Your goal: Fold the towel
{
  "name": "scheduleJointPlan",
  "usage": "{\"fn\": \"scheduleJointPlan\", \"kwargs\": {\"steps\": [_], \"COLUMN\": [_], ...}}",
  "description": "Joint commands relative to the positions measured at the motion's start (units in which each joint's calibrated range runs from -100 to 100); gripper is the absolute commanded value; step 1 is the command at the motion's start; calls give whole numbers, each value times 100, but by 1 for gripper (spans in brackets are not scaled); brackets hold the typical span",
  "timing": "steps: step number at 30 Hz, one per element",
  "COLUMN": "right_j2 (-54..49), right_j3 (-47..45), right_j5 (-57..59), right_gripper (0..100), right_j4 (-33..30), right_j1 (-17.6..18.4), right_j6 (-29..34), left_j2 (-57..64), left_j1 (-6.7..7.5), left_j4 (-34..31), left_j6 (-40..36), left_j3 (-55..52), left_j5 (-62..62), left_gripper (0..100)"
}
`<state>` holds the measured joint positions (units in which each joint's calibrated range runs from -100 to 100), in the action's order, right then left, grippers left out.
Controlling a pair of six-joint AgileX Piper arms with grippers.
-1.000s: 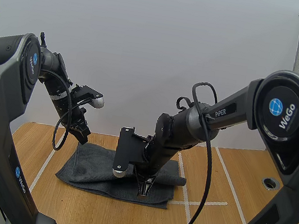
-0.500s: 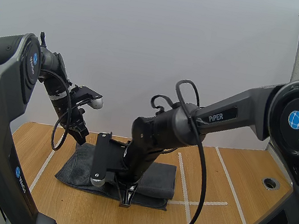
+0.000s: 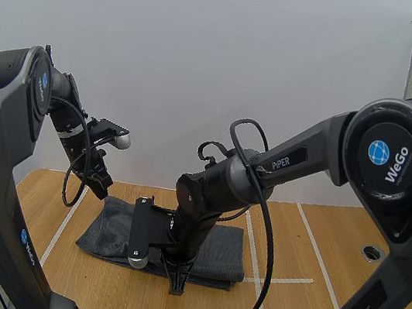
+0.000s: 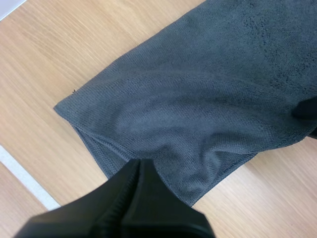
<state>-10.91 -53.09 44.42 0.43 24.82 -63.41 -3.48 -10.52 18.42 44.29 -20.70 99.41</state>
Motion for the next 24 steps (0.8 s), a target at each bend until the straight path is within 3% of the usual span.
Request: {"fn": "scheduleJointPlan", "kwargs": {"steps": [1, 8, 11, 13, 16, 17, 18, 24], "right_j2": [-438, -1500, -1575, -1560, -1560, -1560, -1560, -1477], "right_j3": [-31, -31, -31, -31, -31, -31, -31, -31], "right_j5": [-149, -127, -130, -299, -714, -882, -1045, -1308], "right_gripper": [100, 100, 100, 89, 36, 13, 0, 0], "right_j4": [-161, -326, -326, -265, -11, 104, 216, 494], "right_j1": [0, -186, -437, -671, -999, -1115, -1221, -1637], "right_j6": [392, 607, 607, 607, 610, 610, 610, 601], "left_j2": [55, 259, 276, 276, 276, 276, 286, 286], "left_j1": [-15, -38, -119, -176, -261, -282, -283, -283], "left_j4": [152, 163, 163, 163, 151, 151, 151, 223], "left_j6": [-17, 195, 279, 279, 279, 279, 279, 765], "left_j3": [43, 43, 43, 43, 14, -35, -117, -993], "left_j5": [59, 59, 59, 59, 59, 59, 59, 59], "left_gripper": [0, 0, 15, 33, 69, 77, 82, 85]}}
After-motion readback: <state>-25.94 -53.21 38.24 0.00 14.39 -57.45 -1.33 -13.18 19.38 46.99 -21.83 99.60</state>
